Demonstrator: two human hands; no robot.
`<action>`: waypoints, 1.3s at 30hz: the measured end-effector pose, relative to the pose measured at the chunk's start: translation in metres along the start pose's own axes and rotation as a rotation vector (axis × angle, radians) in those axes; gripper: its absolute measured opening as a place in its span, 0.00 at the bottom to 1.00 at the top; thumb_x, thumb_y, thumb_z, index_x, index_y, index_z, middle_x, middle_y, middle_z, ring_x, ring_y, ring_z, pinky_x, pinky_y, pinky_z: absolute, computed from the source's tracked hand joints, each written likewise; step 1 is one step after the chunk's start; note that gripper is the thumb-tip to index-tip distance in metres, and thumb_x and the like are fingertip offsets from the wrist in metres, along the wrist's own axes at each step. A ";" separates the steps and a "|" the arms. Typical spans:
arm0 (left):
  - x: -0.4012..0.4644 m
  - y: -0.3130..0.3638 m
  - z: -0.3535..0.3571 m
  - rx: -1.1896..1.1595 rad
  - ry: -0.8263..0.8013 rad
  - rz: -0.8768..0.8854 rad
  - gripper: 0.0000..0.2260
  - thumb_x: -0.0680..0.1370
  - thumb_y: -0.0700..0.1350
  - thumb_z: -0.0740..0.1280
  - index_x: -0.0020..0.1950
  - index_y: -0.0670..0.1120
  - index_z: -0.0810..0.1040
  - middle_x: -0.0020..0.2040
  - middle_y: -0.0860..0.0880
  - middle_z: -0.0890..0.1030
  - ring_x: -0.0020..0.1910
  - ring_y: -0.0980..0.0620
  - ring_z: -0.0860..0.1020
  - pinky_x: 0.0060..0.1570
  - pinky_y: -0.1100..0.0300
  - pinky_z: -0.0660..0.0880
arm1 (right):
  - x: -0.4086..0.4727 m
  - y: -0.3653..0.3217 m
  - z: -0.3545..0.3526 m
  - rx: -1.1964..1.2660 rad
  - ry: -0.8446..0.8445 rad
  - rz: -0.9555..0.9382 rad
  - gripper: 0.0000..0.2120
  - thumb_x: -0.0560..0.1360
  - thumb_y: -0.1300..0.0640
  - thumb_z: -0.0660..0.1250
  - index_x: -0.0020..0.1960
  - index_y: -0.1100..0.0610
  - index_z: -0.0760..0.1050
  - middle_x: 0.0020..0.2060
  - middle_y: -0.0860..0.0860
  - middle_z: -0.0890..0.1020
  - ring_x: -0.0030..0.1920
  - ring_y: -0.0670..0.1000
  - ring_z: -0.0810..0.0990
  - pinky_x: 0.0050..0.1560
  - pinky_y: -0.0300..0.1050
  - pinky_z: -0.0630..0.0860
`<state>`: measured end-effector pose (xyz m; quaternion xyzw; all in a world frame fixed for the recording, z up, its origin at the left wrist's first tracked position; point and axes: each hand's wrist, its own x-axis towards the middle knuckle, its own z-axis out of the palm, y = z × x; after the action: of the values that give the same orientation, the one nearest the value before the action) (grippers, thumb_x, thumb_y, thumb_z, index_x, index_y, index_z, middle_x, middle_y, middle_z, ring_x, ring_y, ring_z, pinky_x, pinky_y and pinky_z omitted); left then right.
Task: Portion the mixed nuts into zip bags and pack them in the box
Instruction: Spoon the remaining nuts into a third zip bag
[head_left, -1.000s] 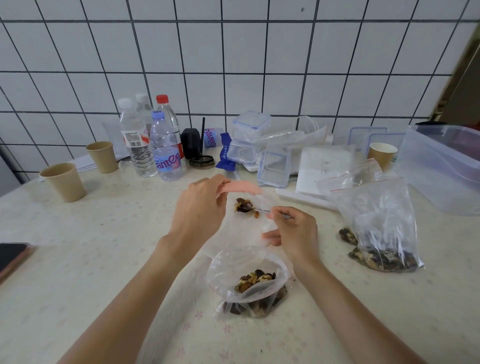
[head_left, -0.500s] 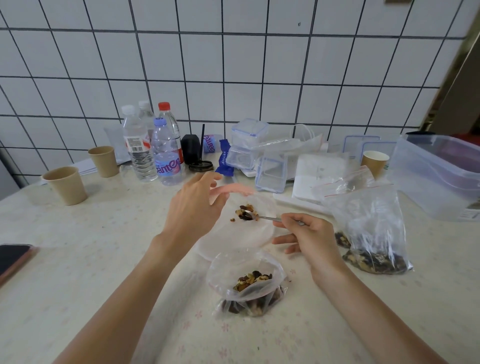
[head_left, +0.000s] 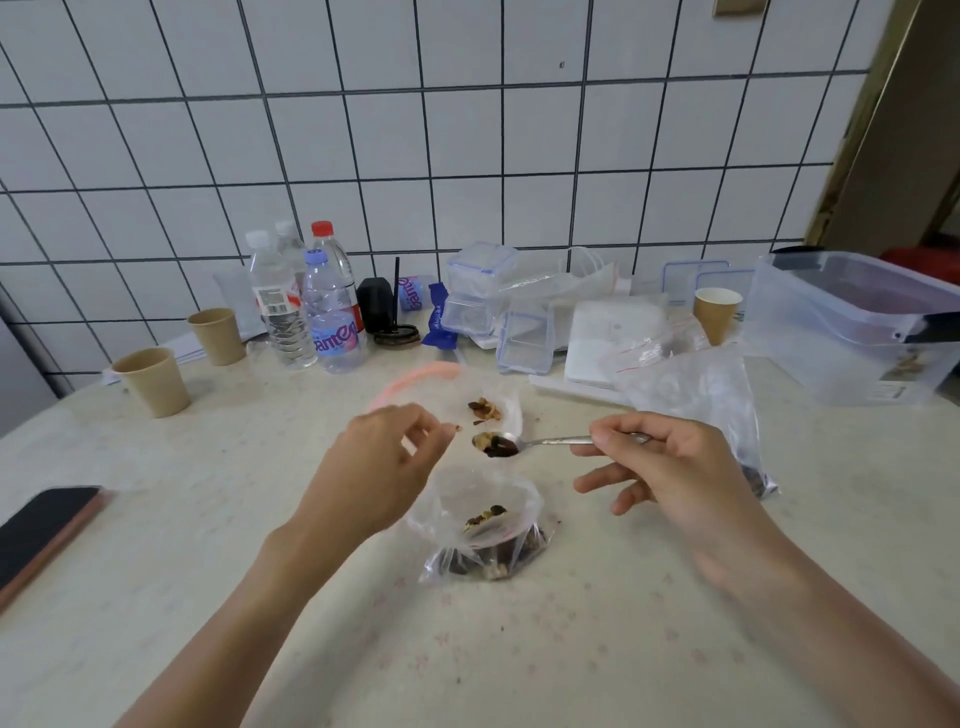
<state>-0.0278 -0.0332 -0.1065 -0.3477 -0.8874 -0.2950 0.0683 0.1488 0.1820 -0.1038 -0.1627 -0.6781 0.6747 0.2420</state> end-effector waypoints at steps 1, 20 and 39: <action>-0.007 -0.002 0.003 -0.015 -0.037 -0.034 0.17 0.79 0.67 0.58 0.46 0.57 0.78 0.43 0.59 0.81 0.40 0.61 0.80 0.42 0.59 0.77 | -0.006 0.001 -0.001 -0.017 -0.009 0.002 0.05 0.79 0.59 0.71 0.53 0.58 0.84 0.45 0.54 0.89 0.42 0.58 0.89 0.29 0.40 0.79; -0.025 -0.004 0.016 -0.311 -0.040 -0.105 0.09 0.82 0.54 0.69 0.46 0.53 0.84 0.33 0.49 0.82 0.23 0.53 0.80 0.27 0.68 0.71 | -0.038 -0.003 -0.009 -1.016 -0.118 -0.945 0.04 0.81 0.57 0.71 0.54 0.54 0.84 0.38 0.49 0.85 0.37 0.53 0.84 0.35 0.51 0.79; 0.051 -0.064 0.018 0.160 0.135 -0.282 0.39 0.72 0.71 0.70 0.75 0.50 0.67 0.71 0.46 0.73 0.66 0.44 0.76 0.61 0.44 0.77 | 0.081 0.041 0.058 -0.224 0.120 -0.038 0.06 0.82 0.57 0.68 0.47 0.55 0.83 0.39 0.50 0.89 0.39 0.47 0.88 0.39 0.51 0.84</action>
<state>-0.1063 -0.0309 -0.1352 -0.1924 -0.9415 -0.2526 0.1132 0.0459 0.1794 -0.1339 -0.2161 -0.7364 0.5791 0.2752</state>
